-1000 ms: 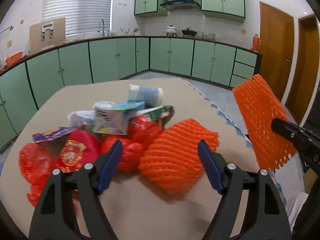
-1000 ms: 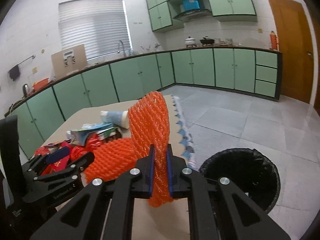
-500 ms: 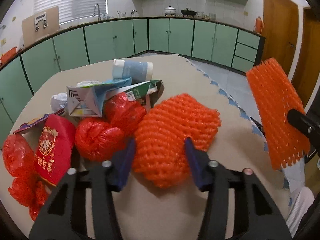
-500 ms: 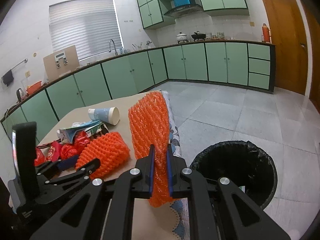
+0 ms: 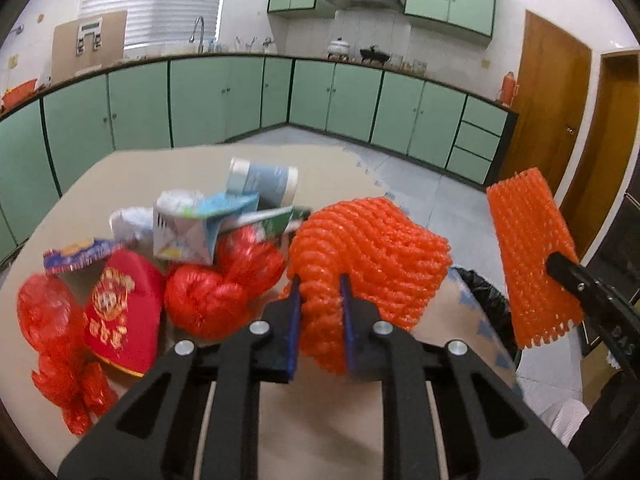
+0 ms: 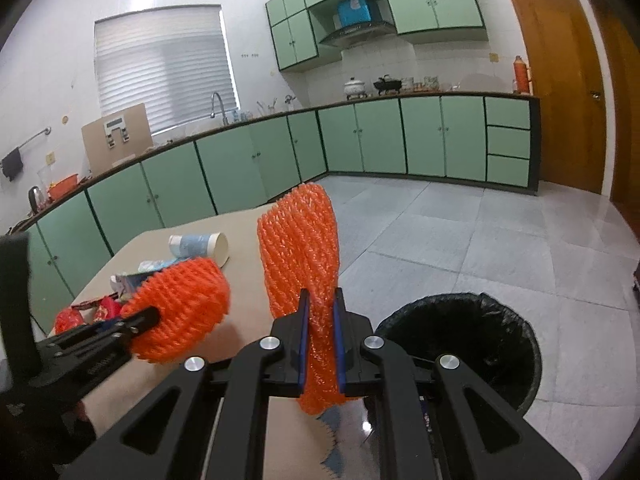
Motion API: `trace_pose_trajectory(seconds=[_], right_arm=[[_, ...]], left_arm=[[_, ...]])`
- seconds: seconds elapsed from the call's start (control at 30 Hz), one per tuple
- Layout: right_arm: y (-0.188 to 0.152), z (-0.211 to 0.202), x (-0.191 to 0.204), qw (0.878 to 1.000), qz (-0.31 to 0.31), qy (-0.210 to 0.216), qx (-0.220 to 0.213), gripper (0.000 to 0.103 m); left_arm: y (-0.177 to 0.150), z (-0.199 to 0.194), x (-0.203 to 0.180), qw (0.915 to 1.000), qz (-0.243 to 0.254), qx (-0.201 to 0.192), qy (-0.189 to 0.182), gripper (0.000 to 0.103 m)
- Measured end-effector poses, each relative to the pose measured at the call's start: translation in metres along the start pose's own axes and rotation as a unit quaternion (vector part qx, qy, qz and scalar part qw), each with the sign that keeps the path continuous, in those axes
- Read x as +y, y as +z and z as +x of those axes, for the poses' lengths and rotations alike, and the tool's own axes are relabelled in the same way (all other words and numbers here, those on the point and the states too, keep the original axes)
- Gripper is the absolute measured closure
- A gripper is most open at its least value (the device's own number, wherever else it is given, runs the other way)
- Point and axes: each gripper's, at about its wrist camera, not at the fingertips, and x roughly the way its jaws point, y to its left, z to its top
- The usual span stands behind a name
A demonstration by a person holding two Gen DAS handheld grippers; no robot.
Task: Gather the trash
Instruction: 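Carry both orange foam nets over the bin and open both tools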
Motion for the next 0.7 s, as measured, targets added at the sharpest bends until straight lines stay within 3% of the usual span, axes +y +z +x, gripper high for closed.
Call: trace_pose_trajectory(seconds=[0.3,0.7], right_arm=[[0.012,-0.006,-0.045,0.998,0.023,-0.057,-0.013,0.092],[0.014,0.013,-0.131,0.99,0.061,-0.127,0.011,0.093]], left_arm=[[0.022,0.012,-0.039,0.9995,0.018,-0.011,-0.026,0.087],[0.044,0.066,-0.151,0.9937,0.074,0.002,-0.084,0.087]])
